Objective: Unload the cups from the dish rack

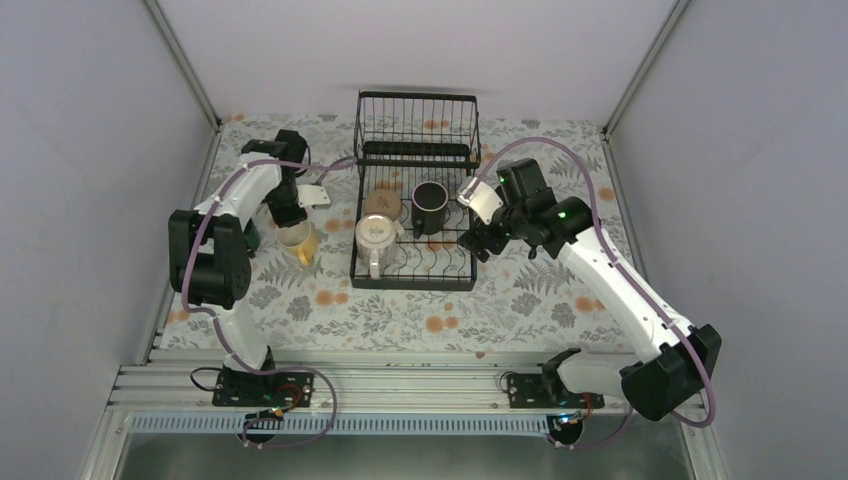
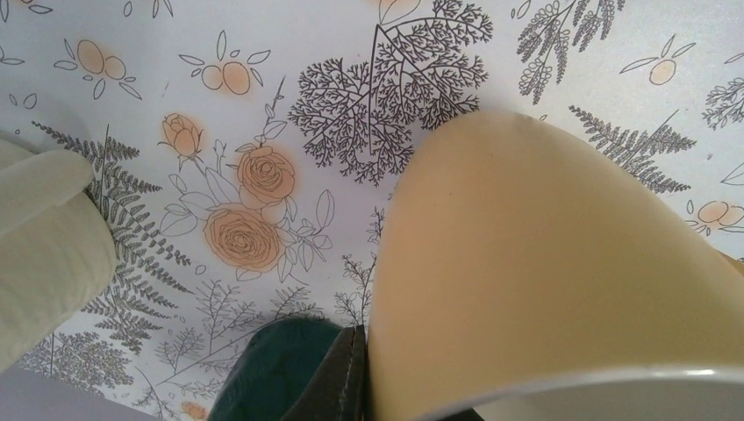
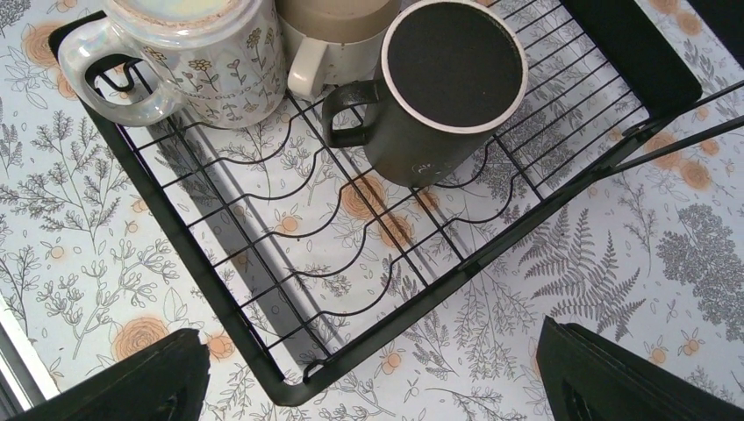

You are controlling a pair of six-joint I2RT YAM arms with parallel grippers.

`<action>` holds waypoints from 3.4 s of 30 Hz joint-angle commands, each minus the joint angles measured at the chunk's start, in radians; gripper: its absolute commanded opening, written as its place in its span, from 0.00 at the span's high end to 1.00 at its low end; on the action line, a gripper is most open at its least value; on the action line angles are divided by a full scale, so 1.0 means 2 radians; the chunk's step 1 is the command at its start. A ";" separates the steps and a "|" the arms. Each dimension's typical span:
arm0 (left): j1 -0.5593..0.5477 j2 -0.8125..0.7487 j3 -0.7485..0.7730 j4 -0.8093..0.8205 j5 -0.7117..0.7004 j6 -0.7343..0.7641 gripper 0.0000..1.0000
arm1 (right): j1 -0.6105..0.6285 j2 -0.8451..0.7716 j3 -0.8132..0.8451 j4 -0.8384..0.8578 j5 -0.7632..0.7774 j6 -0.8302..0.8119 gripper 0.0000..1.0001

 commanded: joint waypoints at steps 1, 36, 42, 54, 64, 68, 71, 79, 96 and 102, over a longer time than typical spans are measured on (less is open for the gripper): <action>-0.004 0.004 0.016 -0.013 -0.021 -0.015 0.98 | 0.004 -0.016 -0.005 0.011 0.002 0.000 0.04; -0.070 -0.191 0.065 -0.066 0.245 -0.193 0.24 | -0.003 -0.045 -0.054 0.035 0.049 0.037 0.03; -0.081 -0.226 -0.016 -0.063 0.351 -0.223 0.00 | -0.016 -0.046 -0.057 0.049 0.077 0.041 0.00; -0.113 -0.210 -0.063 0.090 0.338 -0.254 0.08 | -0.047 -0.035 -0.054 0.057 0.059 0.051 0.00; -0.165 -0.182 -0.127 0.171 0.205 -0.329 0.25 | -0.057 -0.020 -0.048 0.055 0.055 0.046 0.00; -0.168 -0.183 -0.123 0.168 0.184 -0.338 0.24 | -0.058 -0.013 -0.047 0.057 0.052 0.046 0.00; -0.169 -0.181 -0.129 0.169 0.187 -0.341 0.21 | -0.059 -0.011 -0.054 0.062 0.047 0.046 0.00; -0.187 -0.177 -0.144 0.166 0.193 -0.330 0.09 | -0.059 -0.006 -0.069 0.070 0.039 0.042 0.00; -0.201 -0.103 -0.076 0.160 0.268 -0.298 0.08 | -0.060 -0.013 -0.087 0.070 0.037 0.030 0.00; -0.207 -0.088 -0.060 0.174 0.271 -0.269 0.08 | -0.060 -0.015 -0.092 0.074 0.040 0.025 0.00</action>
